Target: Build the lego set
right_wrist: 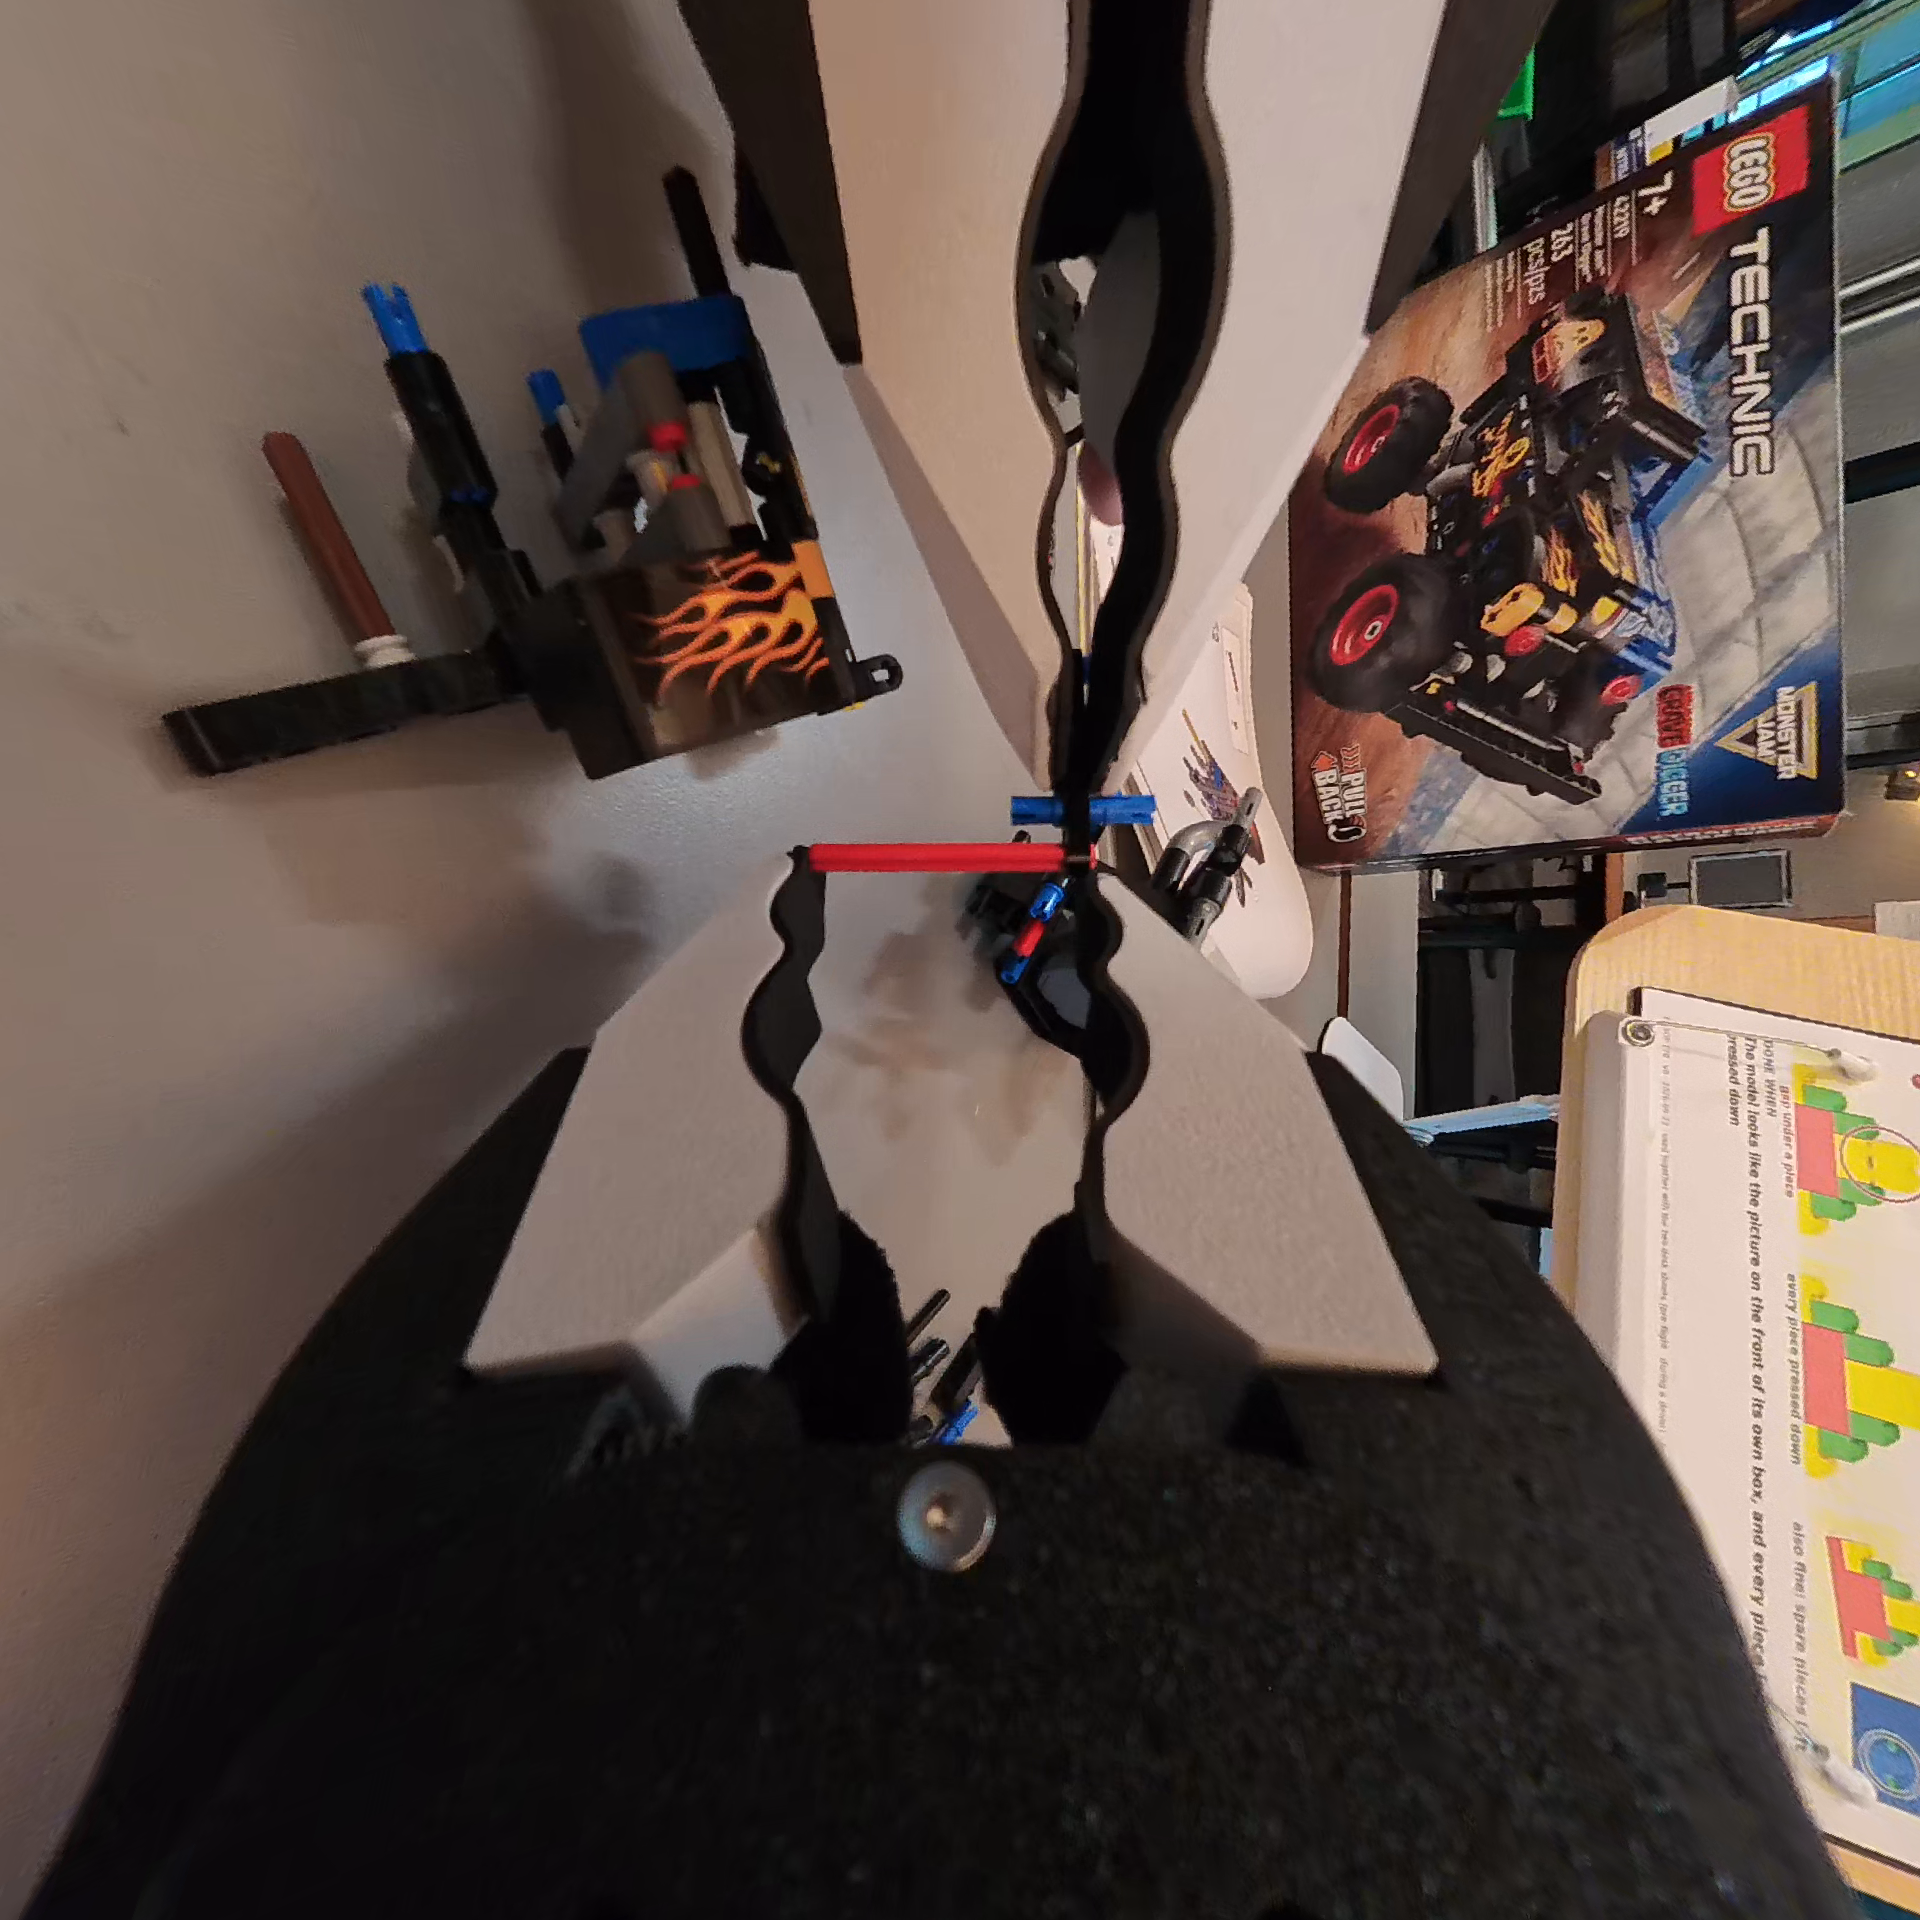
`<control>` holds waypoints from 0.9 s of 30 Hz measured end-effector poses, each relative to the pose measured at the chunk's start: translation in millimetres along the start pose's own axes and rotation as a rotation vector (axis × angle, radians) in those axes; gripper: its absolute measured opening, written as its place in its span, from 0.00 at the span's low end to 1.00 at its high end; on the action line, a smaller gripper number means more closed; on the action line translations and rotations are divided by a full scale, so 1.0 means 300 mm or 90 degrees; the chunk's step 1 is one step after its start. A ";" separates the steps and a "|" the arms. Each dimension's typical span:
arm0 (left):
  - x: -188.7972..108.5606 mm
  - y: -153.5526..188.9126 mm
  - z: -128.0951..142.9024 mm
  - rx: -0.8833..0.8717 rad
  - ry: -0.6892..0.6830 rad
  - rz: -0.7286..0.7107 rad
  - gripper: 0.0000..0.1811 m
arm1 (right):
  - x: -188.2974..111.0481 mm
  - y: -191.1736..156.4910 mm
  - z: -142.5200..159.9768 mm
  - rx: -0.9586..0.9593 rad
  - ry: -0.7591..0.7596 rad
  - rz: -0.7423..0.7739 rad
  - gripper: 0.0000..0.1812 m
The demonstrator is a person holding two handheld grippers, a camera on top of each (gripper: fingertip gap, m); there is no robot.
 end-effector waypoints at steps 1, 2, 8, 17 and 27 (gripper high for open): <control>0.000 0.000 -0.001 0.001 0.000 -0.002 0.01 | -0.001 0.000 0.000 -0.003 -0.001 0.001 0.26; 0.000 0.000 -0.001 0.002 0.000 -0.002 0.01 | -0.001 0.000 0.000 -0.006 -0.001 0.004 0.26; 0.000 0.002 -0.003 0.002 0.003 -0.001 0.01 | -0.004 0.001 -0.002 -0.009 -0.004 0.009 0.25; 0.003 0.003 -0.002 0.003 -0.001 -0.003 0.01 | -0.014 0.011 -0.011 -0.001 0.006 0.019 0.20; 0.015 0.007 0.015 0.004 -0.016 -0.012 0.01 | -0.015 -0.006 -0.033 0.002 0.024 0.004 0.19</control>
Point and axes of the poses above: each gripper's, where its closed fingertips meet, x out along the fingers, z out of its underside, y = z × x across the jaws, the point moved 4 cm from there along -x, back along the fingers, and after that the axes turned 13 degrees about x, right-handed, at the moved point
